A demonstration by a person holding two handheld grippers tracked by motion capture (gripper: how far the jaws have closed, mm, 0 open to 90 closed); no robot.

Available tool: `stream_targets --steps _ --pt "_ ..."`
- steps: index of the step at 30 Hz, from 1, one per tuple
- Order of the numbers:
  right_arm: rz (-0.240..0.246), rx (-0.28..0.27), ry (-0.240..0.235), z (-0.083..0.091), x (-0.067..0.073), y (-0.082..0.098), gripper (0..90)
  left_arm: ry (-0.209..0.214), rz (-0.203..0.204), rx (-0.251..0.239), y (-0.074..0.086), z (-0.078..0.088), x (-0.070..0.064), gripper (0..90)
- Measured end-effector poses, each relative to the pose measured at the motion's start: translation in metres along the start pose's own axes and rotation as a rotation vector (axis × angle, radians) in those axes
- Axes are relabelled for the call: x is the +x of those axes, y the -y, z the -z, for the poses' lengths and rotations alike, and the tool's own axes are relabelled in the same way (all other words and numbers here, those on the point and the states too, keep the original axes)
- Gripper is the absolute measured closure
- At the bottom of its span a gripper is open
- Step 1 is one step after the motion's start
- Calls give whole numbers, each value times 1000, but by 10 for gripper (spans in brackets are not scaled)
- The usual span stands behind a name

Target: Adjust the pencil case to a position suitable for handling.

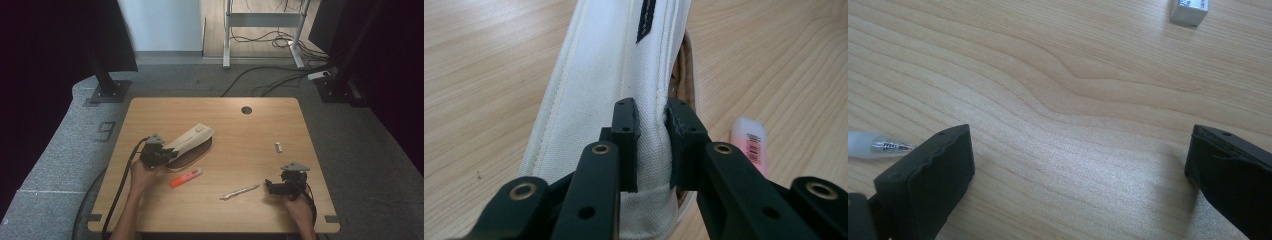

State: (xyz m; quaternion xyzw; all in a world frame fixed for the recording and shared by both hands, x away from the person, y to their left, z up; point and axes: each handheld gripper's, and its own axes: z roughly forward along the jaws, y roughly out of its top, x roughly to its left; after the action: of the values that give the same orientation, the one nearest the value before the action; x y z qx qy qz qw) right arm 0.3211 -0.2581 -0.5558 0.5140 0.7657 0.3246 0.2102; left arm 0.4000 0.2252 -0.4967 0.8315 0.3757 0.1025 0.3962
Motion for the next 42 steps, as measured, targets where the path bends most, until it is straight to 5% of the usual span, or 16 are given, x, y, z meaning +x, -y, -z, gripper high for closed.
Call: stream_targets --steps 6,9,16,25,36,42 --pt "9 1 -10 0 0 -1 8 14 1 -19 4 4 1 767" --pt "35 9 -39 4 2 -3 152 15 3 -25 5 6 3 768" --pt "69 50 -46 4 5 -10 145 10 8 -37 8 9 5 768" --pt "42 26 -34 10 -17 -39 223 15 11 -41 9 9 6 765" --pt "-58 -18 -45 -5 -44 -53 287 33 9 -45 10 12 7 761" --pt "-58 -24 -23 -12 -50 -66 306 33 5 -49 11 11 6 759"
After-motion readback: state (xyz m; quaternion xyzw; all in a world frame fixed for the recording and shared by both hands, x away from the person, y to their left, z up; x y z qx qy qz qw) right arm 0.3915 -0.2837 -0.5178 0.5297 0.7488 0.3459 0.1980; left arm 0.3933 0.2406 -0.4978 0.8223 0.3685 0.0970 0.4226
